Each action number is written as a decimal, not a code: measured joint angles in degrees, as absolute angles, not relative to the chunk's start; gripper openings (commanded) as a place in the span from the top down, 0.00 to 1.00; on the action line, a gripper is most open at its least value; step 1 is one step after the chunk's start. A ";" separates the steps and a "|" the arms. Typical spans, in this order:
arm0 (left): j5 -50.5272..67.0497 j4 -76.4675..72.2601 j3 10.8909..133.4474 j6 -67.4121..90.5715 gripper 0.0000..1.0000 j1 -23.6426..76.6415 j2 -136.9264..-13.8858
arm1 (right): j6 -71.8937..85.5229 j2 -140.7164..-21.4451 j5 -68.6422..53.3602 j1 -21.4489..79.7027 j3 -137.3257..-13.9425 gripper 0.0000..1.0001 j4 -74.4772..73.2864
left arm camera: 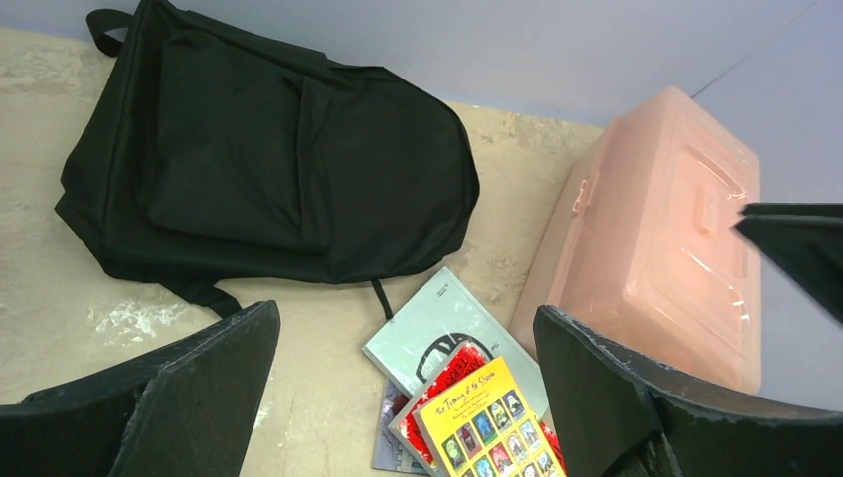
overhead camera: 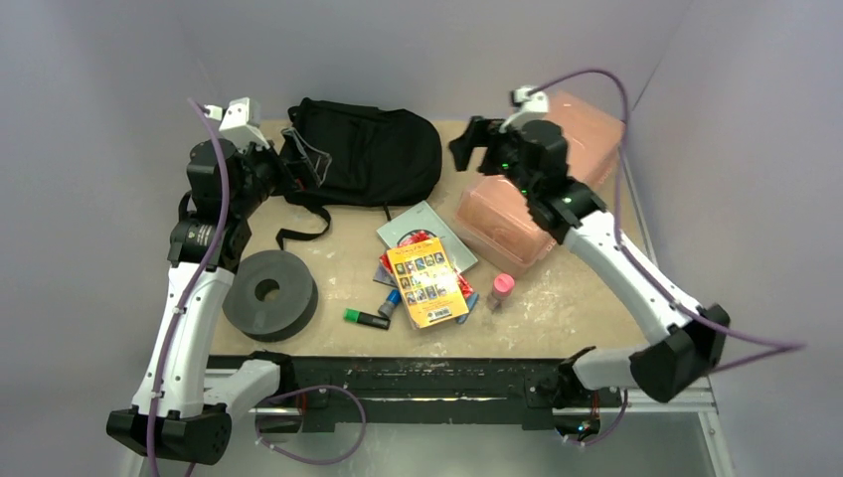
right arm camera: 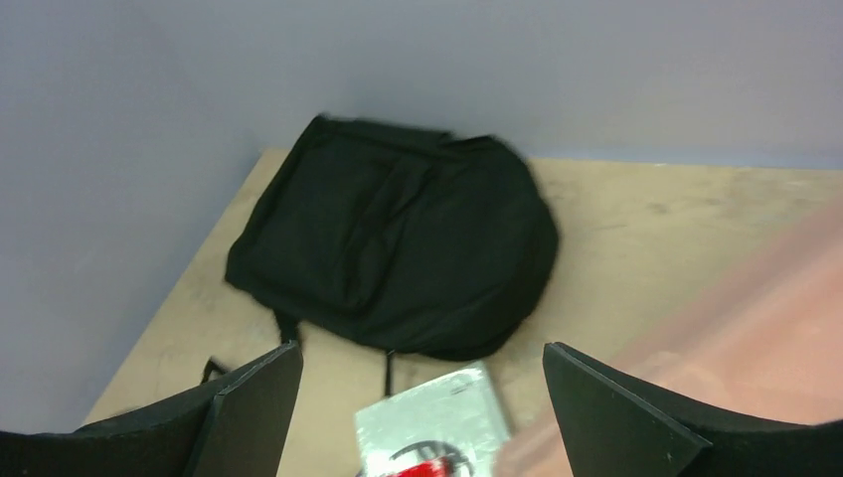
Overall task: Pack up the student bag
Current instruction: Unzip the student bag at the center of the board.
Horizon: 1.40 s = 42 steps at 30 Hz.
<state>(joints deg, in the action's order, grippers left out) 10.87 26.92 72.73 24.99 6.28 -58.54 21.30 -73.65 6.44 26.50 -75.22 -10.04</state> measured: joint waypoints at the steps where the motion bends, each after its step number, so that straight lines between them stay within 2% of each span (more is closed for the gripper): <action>1: 10.74 27.11 72.73 24.99 0.00 6.31 -58.54 | 20.95 -76.07 6.68 29.39 -76.31 0.08 -9.34; 5: 8.51 28.23 72.73 24.95 0.00 6.42 -58.54 | 19.66 -85.82 8.25 40.16 -80.36 0.14 -7.60; 10: 3.66 29.58 72.73 24.93 0.00 6.42 -58.48 | 17.52 -100.99 12.67 49.30 -88.64 0.29 -8.32; 14: 0.95 30.83 72.73 24.95 0.00 6.39 -58.48 | 16.80 -109.91 15.00 52.16 -92.97 0.37 -9.04; 21: 0.43 31.48 72.75 25.15 0.00 6.39 -58.52 | 16.32 -117.19 18.48 52.07 -93.89 0.52 -9.87; 24: 0.99 31.48 72.75 25.89 0.00 6.39 -58.72 | 15.68 -119.79 20.18 51.96 -94.83 0.53 -9.78; 26: 1.56 31.46 72.75 26.13 0.00 6.39 -59.11 | 15.22 -120.84 21.41 51.94 -94.83 0.48 -9.80; 28: 2.35 31.46 72.75 26.48 0.00 6.39 -59.68 | 14.68 -121.95 22.81 51.96 -94.91 0.47 -9.74; 42: 9.91 31.38 73.01 28.10 0.00 6.39 -63.55 | 11.22 -130.06 30.92 51.62 -97.03 0.58 -5.98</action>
<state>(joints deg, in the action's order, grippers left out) 9.91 31.38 73.01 28.10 6.39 -63.55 11.22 -130.06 30.92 51.62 -97.03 -5.98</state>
